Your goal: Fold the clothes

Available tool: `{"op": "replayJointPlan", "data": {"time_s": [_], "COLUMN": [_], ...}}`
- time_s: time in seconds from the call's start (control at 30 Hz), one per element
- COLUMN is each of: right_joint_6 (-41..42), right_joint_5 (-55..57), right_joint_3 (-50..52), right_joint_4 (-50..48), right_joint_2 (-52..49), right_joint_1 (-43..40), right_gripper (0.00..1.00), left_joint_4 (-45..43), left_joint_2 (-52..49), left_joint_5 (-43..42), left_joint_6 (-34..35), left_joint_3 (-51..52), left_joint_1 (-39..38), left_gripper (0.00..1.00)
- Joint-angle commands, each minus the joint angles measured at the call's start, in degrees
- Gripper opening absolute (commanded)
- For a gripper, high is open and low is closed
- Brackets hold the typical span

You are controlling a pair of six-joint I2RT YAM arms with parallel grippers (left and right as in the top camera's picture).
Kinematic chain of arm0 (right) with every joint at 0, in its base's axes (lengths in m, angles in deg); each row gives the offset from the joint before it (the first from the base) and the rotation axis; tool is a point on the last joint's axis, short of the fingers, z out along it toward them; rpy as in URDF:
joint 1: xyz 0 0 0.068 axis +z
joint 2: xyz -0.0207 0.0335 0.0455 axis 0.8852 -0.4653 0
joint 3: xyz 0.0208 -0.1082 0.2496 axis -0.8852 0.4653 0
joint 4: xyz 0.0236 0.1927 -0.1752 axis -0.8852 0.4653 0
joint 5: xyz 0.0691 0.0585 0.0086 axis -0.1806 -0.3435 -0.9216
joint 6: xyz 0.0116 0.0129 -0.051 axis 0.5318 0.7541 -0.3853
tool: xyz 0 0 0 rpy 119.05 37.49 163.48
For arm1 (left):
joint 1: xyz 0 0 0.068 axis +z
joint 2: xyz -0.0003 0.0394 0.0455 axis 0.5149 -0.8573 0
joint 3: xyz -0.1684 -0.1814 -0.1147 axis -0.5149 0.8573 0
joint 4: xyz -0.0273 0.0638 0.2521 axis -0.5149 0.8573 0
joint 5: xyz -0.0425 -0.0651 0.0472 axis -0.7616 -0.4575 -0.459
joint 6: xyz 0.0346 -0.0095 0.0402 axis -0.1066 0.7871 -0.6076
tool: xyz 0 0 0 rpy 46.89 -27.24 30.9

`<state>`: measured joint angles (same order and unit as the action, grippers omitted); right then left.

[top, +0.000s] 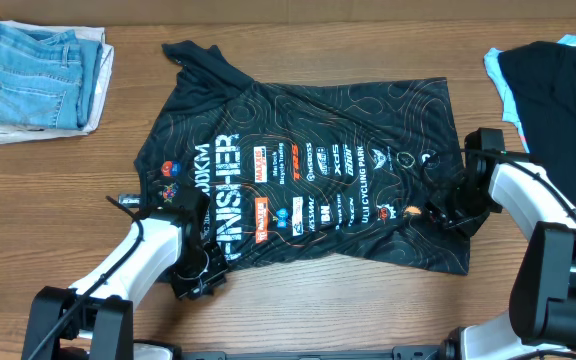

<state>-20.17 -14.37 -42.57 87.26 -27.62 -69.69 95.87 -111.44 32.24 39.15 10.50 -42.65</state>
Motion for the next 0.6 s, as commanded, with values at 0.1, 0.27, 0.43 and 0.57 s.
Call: {"op": "replayJointPlan", "data": {"time_s": [0.1,0.27,0.43,0.57], "right_joint_6": [0.09,0.09,0.07,0.07], "right_joint_5": [-0.02,0.0,0.0,0.0], "right_joint_3": [0.5,0.5,0.5,0.5], "right_joint_4": [-1.25,-1.84,-2.01,-2.01], "right_joint_2": [-0.39,-0.44,-0.46,-0.46], "right_joint_1": [-0.04,-0.04,-0.04,-0.04], "right_gripper": [0.61,0.68,0.68,0.69], "left_joint_4": [-0.94,5.64,11.04,10.51], "left_joint_2": [-0.5,-0.42,-0.39,-0.57], "left_joint_5": [-0.48,0.72,8.41,12.26], "left_joint_6": [-2.93,-5.7,-6.03,-4.44], "left_joint_3": [-1.62,-7.74,-13.25,-12.31], "left_joint_1": [-0.26,-0.26,-0.28,-0.24], "left_gripper": [0.33,0.4,0.77,0.9]}}
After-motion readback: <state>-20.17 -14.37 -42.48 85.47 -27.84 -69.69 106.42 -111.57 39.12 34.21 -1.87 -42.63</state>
